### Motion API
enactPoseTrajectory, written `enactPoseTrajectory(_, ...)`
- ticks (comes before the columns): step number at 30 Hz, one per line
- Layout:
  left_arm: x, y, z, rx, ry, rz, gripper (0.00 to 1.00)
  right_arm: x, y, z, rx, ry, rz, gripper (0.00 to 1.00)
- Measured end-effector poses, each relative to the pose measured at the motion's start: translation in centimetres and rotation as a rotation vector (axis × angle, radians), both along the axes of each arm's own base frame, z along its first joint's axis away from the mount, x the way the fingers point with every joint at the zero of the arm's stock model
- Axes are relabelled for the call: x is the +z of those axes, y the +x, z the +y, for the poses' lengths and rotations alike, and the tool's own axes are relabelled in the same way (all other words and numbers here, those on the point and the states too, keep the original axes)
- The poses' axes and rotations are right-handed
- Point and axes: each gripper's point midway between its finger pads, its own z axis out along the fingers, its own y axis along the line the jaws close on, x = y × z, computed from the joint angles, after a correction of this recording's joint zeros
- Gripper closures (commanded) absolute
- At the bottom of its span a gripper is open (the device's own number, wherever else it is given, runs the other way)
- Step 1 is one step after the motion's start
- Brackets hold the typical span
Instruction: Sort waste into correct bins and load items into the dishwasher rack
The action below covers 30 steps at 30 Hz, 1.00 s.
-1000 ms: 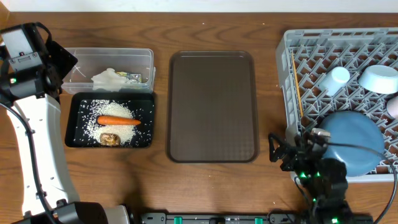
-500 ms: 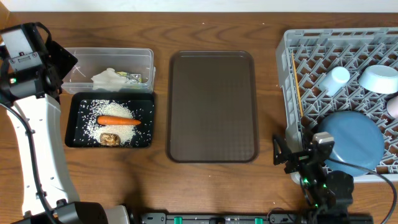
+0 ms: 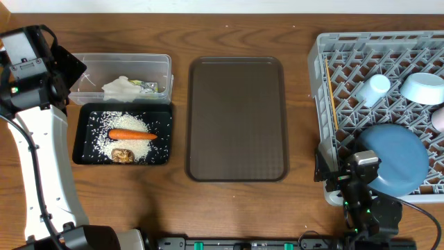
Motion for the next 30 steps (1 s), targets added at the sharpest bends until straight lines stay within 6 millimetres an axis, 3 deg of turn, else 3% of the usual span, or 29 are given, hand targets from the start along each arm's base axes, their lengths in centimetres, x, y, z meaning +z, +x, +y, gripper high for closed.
enactPoseTrajectory(30, 0.00, 0.00, -0.01, -0.001, 0.000, 0.000, 0.02, -0.01, 0.00, 0.02, 0.009, -0.074, -0.016, 0.01)
